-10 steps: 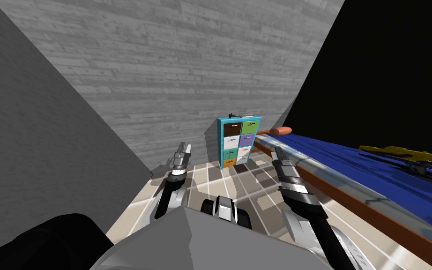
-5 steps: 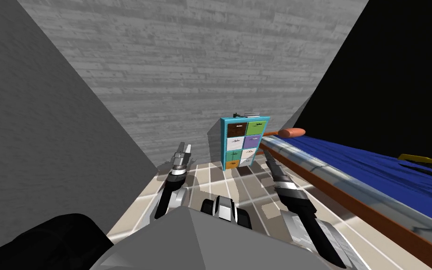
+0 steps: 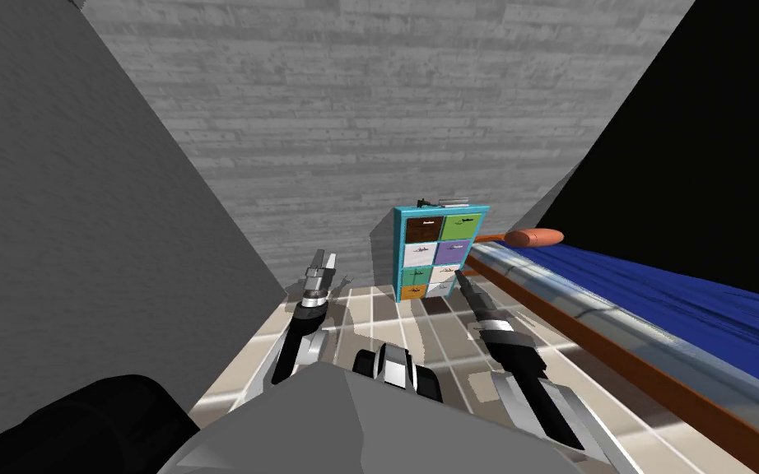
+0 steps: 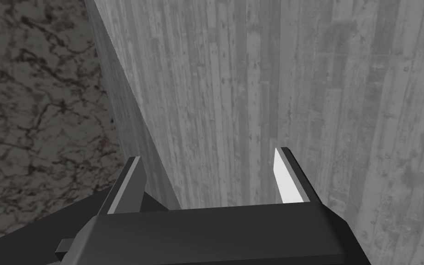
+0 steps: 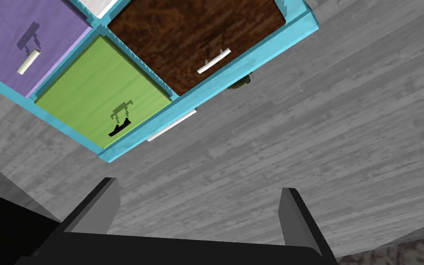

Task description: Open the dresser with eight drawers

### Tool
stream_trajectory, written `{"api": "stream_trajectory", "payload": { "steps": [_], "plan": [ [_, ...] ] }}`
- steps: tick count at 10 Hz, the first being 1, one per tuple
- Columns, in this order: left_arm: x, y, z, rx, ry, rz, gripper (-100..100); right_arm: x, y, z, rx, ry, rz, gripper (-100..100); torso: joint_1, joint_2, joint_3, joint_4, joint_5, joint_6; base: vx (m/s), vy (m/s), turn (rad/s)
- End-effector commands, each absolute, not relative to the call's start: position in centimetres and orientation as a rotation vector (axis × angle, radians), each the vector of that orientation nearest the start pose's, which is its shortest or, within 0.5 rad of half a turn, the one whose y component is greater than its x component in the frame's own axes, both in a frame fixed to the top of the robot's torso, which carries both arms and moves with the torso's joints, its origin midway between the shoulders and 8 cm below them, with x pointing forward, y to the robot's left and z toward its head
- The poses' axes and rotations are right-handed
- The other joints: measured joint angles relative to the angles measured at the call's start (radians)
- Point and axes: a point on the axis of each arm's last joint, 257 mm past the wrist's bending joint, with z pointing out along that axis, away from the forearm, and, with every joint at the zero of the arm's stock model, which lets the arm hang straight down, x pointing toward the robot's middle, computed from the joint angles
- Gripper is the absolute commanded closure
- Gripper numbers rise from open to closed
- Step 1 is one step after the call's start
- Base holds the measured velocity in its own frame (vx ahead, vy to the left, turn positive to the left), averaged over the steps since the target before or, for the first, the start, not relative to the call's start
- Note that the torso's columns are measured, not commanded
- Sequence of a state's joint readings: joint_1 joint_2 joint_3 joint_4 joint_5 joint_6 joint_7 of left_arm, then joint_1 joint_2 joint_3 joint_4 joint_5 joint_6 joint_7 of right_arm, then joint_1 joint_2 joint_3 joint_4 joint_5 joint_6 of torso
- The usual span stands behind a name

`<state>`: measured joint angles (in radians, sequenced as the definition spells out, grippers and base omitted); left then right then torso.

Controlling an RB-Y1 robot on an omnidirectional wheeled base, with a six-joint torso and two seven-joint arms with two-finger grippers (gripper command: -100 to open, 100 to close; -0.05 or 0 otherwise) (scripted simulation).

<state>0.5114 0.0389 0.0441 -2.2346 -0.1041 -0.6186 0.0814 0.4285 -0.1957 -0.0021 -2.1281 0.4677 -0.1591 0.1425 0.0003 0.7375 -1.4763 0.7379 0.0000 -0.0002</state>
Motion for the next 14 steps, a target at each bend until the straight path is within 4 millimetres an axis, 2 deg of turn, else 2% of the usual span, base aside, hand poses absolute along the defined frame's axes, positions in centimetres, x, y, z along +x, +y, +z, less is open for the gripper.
{"api": "stream_trajectory", "payload": {
  "steps": [1,2,3,4,5,6,7,8,9,10,11,12,13,14],
  "plan": [
    [33.2,27.4,2.2,-0.535,0.651,-1.289,0,42.5,-27.2,-13.2,0.407,1.343,0.57,-100,0.0,0.001,0.001,0.0,0.0,0.0,0.047,-0.001,0.178],
    [33.2,27.4,2.2,-0.535,0.651,-1.289,0,42.5,-27.1,-13.3,0.391,1.348,0.553,-100,0.0,0.001,0.001,0.0,0.0,0.0,0.036,-0.004,0.07],
    [33.2,27.4,2.2,-0.535,0.651,-1.289,0,42.8,-27.6,-14.9,0.383,1.396,0.492,-100,0.0,0.001,0.001,0.0,0.0,0.001,0.038,-0.006,0.152],
    [33.2,27.4,2.2,-0.535,0.651,-1.289,0,42.8,-27.6,-15.0,0.367,1.4,0.474,-100,0.0,0.001,0.0,0.0,0.0,0.0,0.045,-0.009,0.089],
    [33.2,27.4,2.2,-0.535,0.652,-1.289,0,43.0,-28.2,-16.6,0.357,1.447,0.409,-100,-0.001,0.0,0.0,0.0,0.0,0.001,0.06,-0.009,0.128],
    [33.2,27.4,2.2,-0.535,0.652,-1.289,0,43.0,-28.2,-16.6,0.34,1.45,0.391,-100,0.0,0.0,0.0,0.0,0.0,0.0,0.044,-0.011,0.098],
    [33.2,27.4,2.2,-0.535,0.652,-1.289,0,43.1,-28.8,-18.3,0.328,1.495,0.327,-100,0.0,0.0,0.0,0.0,0.0,0.0,0.048,-0.006,0.188],
    [33.2,27.4,2.2,-0.535,0.651,-1.289,0,43.1,-28.9,-18.3,0.311,1.498,0.305,-100,0.0,0.0,0.0,0.0,0.0,0.0,0.043,-0.012,0.093],
    [33.2,27.4,2.2,-0.535,0.652,-1.289,0,43.2,-29.6,-20.0,0.3,1.541,0.24,-100,0.0,0.001,0.0,0.0,0.0,0.001,0.048,-0.008,0.172],
    [33.2,27.4,2.2,-0.535,0.651,-1.289,0,43.2,-29.6,-20.0,0.28,1.544,0.216,-100,0.0,0.0,0.0,0.0,0.0,0.0,0.044,-0.007,0.079],
    [33.2,27.4,2.2,-0.535,0.652,-1.289,0,43.1,-30.5,-21.6,0.269,1.586,0.147,-100,0.0,0.001,0.0,0.0,0.0,0.001,0.057,-0.006,0.167],
    [33.2,27.4,2.2,-0.535,0.651,-1.289,0,43.1,-30.5,-21.5,0.247,1.587,0.124,-100,0.0,0.0,0.0,0.0,0.0,0.0,0.054,-0.012,0.096],
    [33.2,27.4,2.2,-0.535,0.652,-1.288,0,43.0,-31.5,-23.1,0.236,1.627,0.055,-100,-0.001,0.0,0.0,0.0,0.0,0.001,0.057,-0.023,0.143],
    [33.2,27.4,2.2,-0.535,0.652,-1.289,0,43.0,-31.5,-23.0,0.212,1.626,0.031,-100,-0.001,0.0,0.0,0.0,0.0,0.0,0.045,-0.022,0.111]
  ]
}}
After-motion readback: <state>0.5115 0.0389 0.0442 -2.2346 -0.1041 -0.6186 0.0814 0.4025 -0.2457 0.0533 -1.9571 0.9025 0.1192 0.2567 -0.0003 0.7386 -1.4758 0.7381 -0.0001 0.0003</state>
